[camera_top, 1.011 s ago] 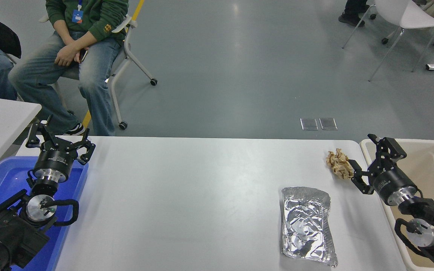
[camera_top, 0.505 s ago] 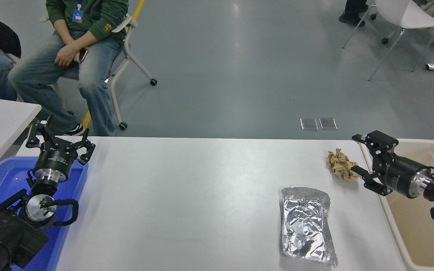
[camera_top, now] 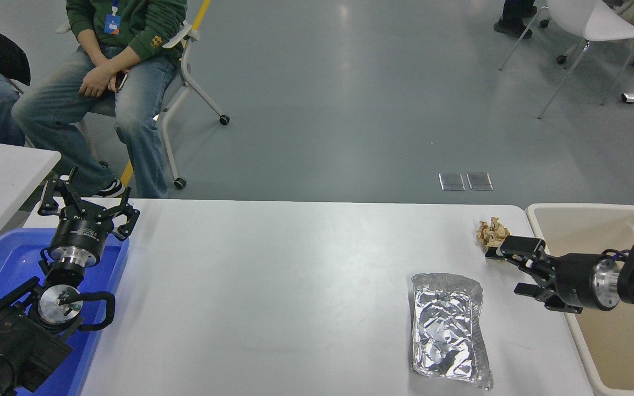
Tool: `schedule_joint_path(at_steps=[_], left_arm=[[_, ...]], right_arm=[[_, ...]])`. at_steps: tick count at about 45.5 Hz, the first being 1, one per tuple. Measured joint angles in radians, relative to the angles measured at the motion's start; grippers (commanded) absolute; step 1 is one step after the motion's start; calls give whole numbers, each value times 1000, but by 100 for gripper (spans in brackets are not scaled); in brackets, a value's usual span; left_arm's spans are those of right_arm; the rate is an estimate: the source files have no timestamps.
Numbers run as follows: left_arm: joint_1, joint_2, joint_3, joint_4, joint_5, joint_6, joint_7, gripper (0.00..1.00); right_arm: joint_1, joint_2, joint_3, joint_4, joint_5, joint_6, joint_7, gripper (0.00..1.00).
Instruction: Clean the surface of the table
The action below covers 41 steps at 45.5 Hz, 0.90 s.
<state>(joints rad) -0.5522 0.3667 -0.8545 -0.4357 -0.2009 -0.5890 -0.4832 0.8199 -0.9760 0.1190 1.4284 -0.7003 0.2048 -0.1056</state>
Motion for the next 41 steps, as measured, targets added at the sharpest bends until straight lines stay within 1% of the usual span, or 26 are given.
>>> schedule_joint_path(at_steps=[8, 19, 28, 41], left_arm=[[0, 0, 0, 0, 0, 0, 0, 100], [0, 0, 0, 0, 0, 0, 0, 100], [0, 0, 0, 0, 0, 0, 0, 100], [0, 0, 0, 0, 0, 0, 0, 100]], right_arm=[[-27, 18, -17, 35, -96, -4, -64, 98], [-48, 62, -26, 52, -159, -21, -123, 99], [-54, 121, -32, 36, -214, -43, -144, 98], [-43, 192, -72, -37, -299, -59, -153, 99]])
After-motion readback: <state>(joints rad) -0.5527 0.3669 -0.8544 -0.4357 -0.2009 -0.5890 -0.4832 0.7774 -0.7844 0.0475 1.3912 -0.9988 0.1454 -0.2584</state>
